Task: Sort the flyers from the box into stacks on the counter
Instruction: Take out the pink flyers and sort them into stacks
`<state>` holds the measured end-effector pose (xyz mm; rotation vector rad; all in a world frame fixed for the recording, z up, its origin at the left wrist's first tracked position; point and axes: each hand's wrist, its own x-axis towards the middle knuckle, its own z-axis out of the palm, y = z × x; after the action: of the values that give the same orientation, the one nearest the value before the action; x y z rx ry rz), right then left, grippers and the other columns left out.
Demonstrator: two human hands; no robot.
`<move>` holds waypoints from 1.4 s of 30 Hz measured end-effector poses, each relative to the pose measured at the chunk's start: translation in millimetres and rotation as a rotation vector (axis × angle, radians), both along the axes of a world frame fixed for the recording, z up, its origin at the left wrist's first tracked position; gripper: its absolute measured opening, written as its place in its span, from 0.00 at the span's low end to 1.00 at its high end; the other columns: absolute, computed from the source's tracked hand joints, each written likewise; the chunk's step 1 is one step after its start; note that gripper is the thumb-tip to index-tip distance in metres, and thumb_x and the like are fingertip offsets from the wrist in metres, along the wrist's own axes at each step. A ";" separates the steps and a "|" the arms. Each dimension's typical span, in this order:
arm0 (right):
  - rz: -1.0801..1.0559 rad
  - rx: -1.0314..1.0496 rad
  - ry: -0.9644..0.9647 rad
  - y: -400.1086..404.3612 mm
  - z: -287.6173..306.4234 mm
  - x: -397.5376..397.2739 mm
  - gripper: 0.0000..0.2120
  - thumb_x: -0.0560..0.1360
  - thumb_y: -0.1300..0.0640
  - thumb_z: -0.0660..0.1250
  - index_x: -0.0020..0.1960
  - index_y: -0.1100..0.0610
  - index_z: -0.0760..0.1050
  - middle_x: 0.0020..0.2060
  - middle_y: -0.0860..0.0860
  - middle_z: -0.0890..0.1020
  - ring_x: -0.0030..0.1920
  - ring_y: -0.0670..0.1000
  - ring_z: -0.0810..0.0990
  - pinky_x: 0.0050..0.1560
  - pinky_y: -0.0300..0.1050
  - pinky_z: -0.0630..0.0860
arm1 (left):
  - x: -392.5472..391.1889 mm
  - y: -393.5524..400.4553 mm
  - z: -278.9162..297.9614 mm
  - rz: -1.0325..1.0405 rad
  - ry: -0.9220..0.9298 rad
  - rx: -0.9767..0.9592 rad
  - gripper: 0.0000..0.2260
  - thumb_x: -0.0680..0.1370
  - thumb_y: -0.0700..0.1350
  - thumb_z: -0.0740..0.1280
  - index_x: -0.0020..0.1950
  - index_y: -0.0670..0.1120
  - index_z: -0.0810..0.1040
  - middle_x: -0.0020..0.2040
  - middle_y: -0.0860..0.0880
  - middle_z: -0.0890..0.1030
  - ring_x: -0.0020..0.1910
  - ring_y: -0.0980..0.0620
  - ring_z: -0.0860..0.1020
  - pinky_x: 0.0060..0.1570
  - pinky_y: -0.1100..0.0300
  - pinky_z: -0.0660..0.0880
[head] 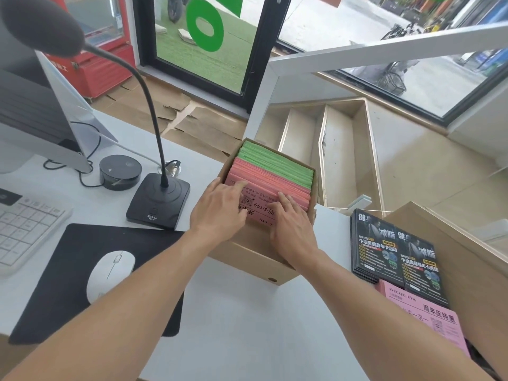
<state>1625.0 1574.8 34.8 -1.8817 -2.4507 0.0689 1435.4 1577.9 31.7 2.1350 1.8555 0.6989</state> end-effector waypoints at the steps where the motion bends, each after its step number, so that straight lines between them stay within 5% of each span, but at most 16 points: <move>1: -0.008 0.008 -0.002 -0.5 -0.5 0.3 0.26 0.76 0.62 0.63 0.74 0.56 0.69 0.79 0.56 0.63 0.80 0.57 0.59 0.79 0.54 0.56 | 0.1 0.3 -0.7 0.001 0.001 0.004 0.27 0.78 0.52 0.69 0.76 0.52 0.66 0.55 0.54 0.83 0.63 0.52 0.77 0.79 0.57 0.53; 8: 0.060 0.194 -0.053 -3.7 -0.2 2.2 0.16 0.74 0.67 0.65 0.60 0.56 0.76 0.57 0.53 0.78 0.58 0.57 0.76 0.61 0.52 0.74 | -0.1 -0.4 -0.3 0.018 -0.004 -0.018 0.29 0.78 0.52 0.69 0.78 0.52 0.64 0.58 0.52 0.83 0.67 0.49 0.74 0.79 0.56 0.52; 13: 0.047 -0.013 0.054 -11.4 17.4 -3.8 0.11 0.77 0.67 0.56 0.50 0.52 0.59 0.42 0.50 0.74 0.42 0.59 0.78 0.39 0.54 0.74 | 2.2 -4.3 8.4 0.050 -0.033 -0.019 0.31 0.80 0.49 0.68 0.80 0.51 0.60 0.62 0.52 0.82 0.72 0.46 0.71 0.78 0.56 0.53; 17: 0.032 0.064 0.171 -21.0 33.9 -1.0 0.10 0.74 0.64 0.60 0.48 0.54 0.60 0.32 0.46 0.69 0.35 0.56 0.65 0.34 0.50 0.63 | 0.5 -3.5 6.9 0.058 -0.145 -0.026 0.37 0.78 0.51 0.70 0.82 0.51 0.53 0.68 0.50 0.77 0.71 0.45 0.71 0.74 0.49 0.66; 22: -0.035 0.151 0.355 -40.1 79.6 23.3 0.15 0.79 0.63 0.60 0.45 0.46 0.57 0.40 0.47 0.83 0.35 0.58 0.76 0.32 0.52 0.71 | -7.1 -14.1 27.0 0.093 -0.643 -0.011 0.42 0.77 0.64 0.67 0.83 0.57 0.46 0.83 0.54 0.54 0.80 0.55 0.56 0.75 0.51 0.59; 25: 0.018 -0.040 0.396 -66.5 119.0 63.0 0.13 0.81 0.62 0.60 0.46 0.46 0.61 0.49 0.45 0.86 0.42 0.53 0.83 0.34 0.54 0.78 | -5.5 -39.0 63.8 -0.048 -0.859 -0.070 0.36 0.75 0.57 0.73 0.76 0.72 0.55 0.79 0.63 0.63 0.73 0.68 0.65 0.69 0.62 0.67; 27: 0.023 -0.254 0.441 -88.1 135.0 89.0 0.15 0.81 0.63 0.61 0.45 0.45 0.62 0.52 0.40 0.86 0.45 0.47 0.84 0.35 0.52 0.80 | 1.5 -56.2 74.3 -0.230 -0.918 -0.201 0.34 0.74 0.48 0.75 0.76 0.64 0.64 0.67 0.59 0.79 0.62 0.64 0.78 0.57 0.60 0.79; 29: -0.016 -0.451 0.558 -108.6 136.9 111.7 0.18 0.81 0.65 0.63 0.43 0.45 0.63 0.53 0.39 0.85 0.48 0.47 0.85 0.41 0.52 0.80 | 16.9 -79.6 72.0 -0.354 -0.953 -0.359 0.31 0.75 0.41 0.75 0.75 0.55 0.68 0.52 0.48 0.86 0.53 0.50 0.85 0.50 0.49 0.83; 32: -0.112 -0.602 0.532 -133.2 116.6 142.6 0.16 0.81 0.63 0.65 0.43 0.45 0.65 0.52 0.39 0.86 0.47 0.46 0.85 0.45 0.56 0.82 | 48.3 -125.5 48.3 -0.312 -0.920 -0.438 0.24 0.78 0.39 0.73 0.70 0.56 0.72 0.46 0.47 0.87 0.47 0.49 0.86 0.45 0.54 0.83; 35: -0.224 -0.658 0.521 -155.4 77.5 162.7 0.12 0.78 0.60 0.69 0.46 0.44 0.72 0.48 0.41 0.86 0.45 0.51 0.86 0.46 0.64 0.81 | 76.6 -165.4 17.3 -0.205 -0.916 -0.538 0.18 0.79 0.44 0.72 0.66 0.58 0.75 0.46 0.50 0.87 0.47 0.50 0.86 0.48 0.51 0.83; 39: -0.413 -0.561 0.600 -181.1 19.7 167.1 0.10 0.75 0.59 0.72 0.44 0.45 0.75 0.47 0.38 0.83 0.43 0.53 0.84 0.38 0.53 0.79 | 97.2 -186.6 -30.5 0.040 -0.865 -0.696 0.18 0.81 0.46 0.69 0.70 0.54 0.72 0.48 0.49 0.87 0.45 0.53 0.86 0.48 0.52 0.83; 42: -0.503 -0.475 0.577 -191.9 -13.1 170.8 0.11 0.76 0.58 0.72 0.44 0.44 0.74 0.45 0.42 0.81 0.42 0.51 0.82 0.43 0.53 0.79 | 100.9 -192.9 -48.0 0.089 -0.830 -0.760 0.24 0.80 0.45 0.71 0.73 0.56 0.67 0.56 0.51 0.84 0.53 0.56 0.83 0.50 0.59 0.80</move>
<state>1795.8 1382.8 21.6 -2.1763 -1.6266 1.0744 1536.3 1385.0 -16.3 1.0530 1.4078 0.6137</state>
